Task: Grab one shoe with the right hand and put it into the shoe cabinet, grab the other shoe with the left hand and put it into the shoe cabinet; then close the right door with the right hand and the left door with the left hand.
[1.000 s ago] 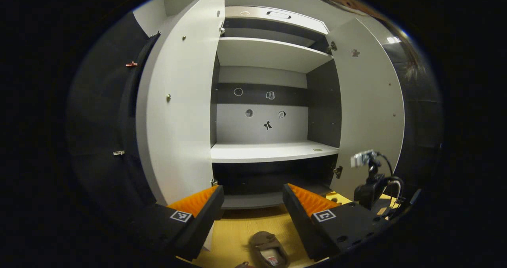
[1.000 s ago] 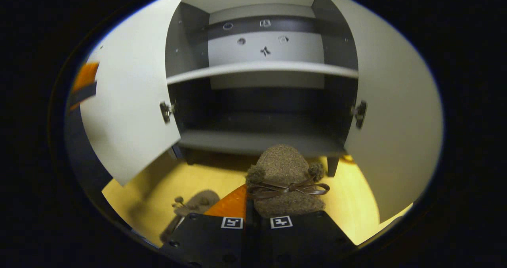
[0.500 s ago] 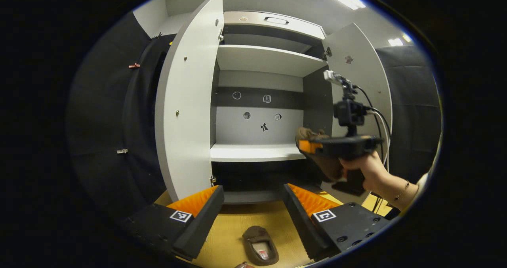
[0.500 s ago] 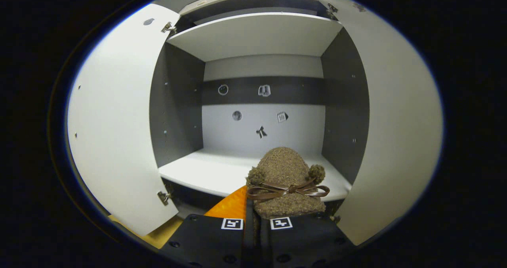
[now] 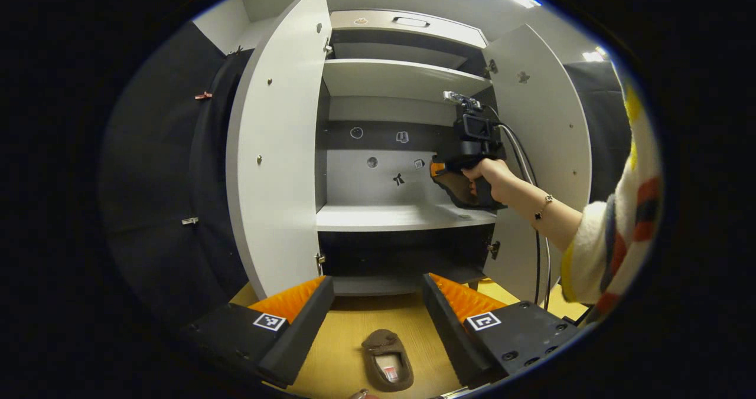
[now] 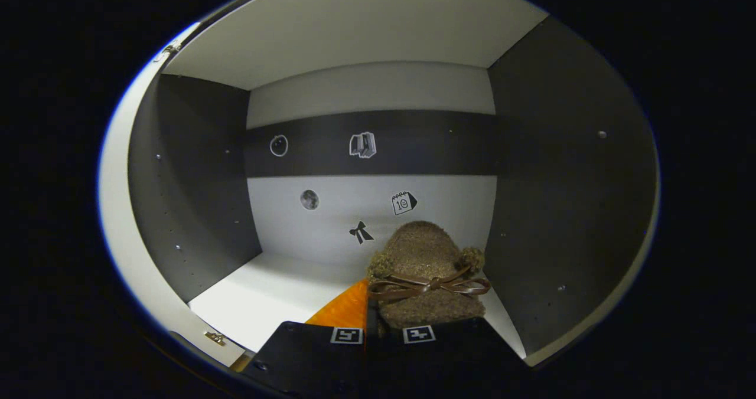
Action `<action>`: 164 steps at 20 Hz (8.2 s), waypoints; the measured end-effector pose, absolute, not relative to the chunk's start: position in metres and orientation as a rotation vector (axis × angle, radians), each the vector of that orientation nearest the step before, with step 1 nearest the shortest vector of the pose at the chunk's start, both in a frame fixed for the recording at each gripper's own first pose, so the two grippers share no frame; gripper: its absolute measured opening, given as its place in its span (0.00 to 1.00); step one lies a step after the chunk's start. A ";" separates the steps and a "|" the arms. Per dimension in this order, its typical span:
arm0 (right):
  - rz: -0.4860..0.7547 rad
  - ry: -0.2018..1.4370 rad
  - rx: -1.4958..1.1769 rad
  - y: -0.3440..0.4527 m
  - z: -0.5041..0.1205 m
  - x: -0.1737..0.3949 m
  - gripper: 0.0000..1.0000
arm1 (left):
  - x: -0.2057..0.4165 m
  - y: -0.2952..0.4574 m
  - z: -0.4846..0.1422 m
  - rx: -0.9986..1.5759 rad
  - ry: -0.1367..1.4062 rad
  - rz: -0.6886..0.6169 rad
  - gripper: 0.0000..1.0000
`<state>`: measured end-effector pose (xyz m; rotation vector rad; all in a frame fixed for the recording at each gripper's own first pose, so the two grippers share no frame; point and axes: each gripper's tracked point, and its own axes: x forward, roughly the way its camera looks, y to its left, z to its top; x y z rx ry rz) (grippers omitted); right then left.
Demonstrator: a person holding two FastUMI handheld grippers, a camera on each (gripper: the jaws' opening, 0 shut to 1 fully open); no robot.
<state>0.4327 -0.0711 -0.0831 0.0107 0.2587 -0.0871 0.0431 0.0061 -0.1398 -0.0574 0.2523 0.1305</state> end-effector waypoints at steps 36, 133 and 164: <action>-0.030 0.049 0.050 -0.029 -0.072 0.165 0.98 | 0.002 0.015 -0.190 -0.110 0.302 0.036 0.95; 0.162 -0.105 -0.038 0.004 0.016 0.132 0.98 | 0.159 0.026 0.036 0.003 0.176 -0.097 0.96; -0.191 -0.069 -0.055 -0.203 0.030 0.048 0.95 | -0.055 0.193 0.023 -0.111 0.190 0.400 0.95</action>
